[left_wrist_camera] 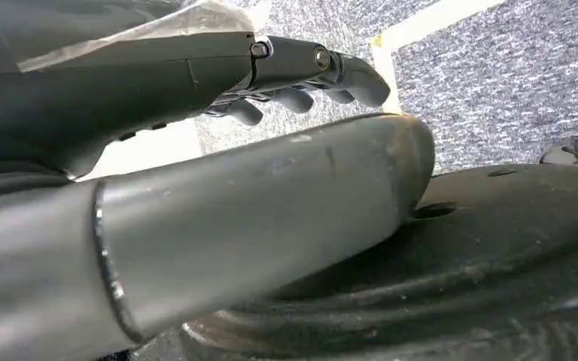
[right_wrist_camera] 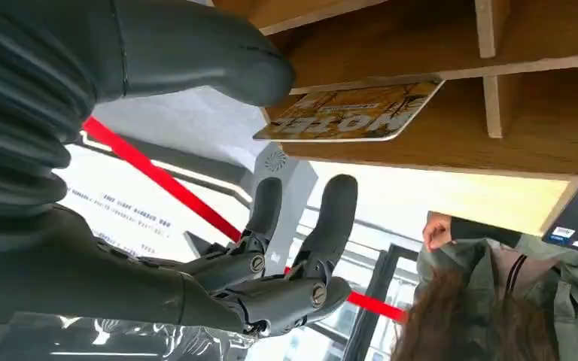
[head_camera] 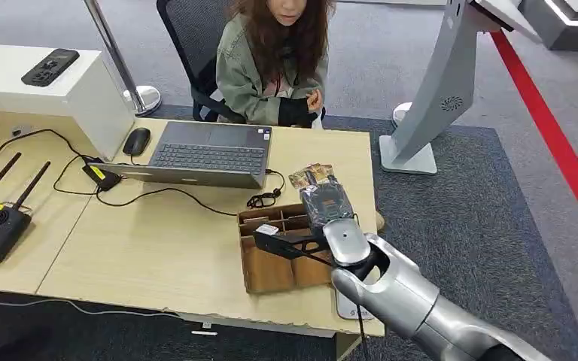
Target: Pass the card to the sensor for recognition and then transmit it.
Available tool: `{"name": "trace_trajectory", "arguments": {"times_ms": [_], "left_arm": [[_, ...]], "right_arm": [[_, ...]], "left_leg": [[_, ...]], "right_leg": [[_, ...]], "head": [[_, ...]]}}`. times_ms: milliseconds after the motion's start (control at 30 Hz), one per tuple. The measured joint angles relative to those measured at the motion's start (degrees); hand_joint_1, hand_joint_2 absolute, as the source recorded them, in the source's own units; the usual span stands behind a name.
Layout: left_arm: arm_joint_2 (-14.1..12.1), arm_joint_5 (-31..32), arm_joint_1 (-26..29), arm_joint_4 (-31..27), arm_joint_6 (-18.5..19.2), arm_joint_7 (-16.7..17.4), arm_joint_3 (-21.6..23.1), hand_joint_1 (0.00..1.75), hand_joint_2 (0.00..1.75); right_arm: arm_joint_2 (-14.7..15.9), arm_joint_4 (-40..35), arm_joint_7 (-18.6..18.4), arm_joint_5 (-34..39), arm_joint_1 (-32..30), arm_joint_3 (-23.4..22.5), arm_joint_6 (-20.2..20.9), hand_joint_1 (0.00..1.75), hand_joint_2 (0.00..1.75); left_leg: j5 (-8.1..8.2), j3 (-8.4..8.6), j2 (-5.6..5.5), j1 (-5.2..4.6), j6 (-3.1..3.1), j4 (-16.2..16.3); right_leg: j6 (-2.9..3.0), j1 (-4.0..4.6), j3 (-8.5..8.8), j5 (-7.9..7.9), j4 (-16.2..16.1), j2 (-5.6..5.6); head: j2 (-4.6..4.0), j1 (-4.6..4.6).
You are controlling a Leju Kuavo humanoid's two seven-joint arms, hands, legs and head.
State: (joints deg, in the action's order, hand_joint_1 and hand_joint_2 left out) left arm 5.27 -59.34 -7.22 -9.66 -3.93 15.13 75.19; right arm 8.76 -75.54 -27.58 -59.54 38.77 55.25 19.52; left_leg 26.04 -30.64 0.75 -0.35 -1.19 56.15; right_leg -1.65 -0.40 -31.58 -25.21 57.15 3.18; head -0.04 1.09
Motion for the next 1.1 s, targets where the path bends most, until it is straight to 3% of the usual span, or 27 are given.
{"name": "trace_trajectory", "arguments": {"times_ms": [367, 1100], "left_arm": [[0.00, -0.15, -0.03, 0.00, 0.24, 0.15, -0.09, 0.00, 0.00], [0.13, -1.05, -0.03, 0.00, 0.24, 0.24, -0.22, 0.00, 0.00]], "right_arm": [[-0.44, 0.02, 0.00, 0.09, 0.24, 0.04, -0.02, 0.82, 1.75], [-1.03, 0.02, 0.31, 1.36, 0.60, 0.90, 0.22, 0.98, 1.75]], "left_leg": [[0.00, 0.00, 0.00, 0.00, 0.00, 0.00], [0.00, -0.03, -0.01, 0.00, 0.00, 0.00]], "right_leg": [[0.00, 0.00, -0.01, 0.00, 0.00, 0.00], [0.00, 0.00, -0.03, 0.00, 0.00, 0.00]], "head": [[0.00, 0.00], [0.00, 0.00]]}}
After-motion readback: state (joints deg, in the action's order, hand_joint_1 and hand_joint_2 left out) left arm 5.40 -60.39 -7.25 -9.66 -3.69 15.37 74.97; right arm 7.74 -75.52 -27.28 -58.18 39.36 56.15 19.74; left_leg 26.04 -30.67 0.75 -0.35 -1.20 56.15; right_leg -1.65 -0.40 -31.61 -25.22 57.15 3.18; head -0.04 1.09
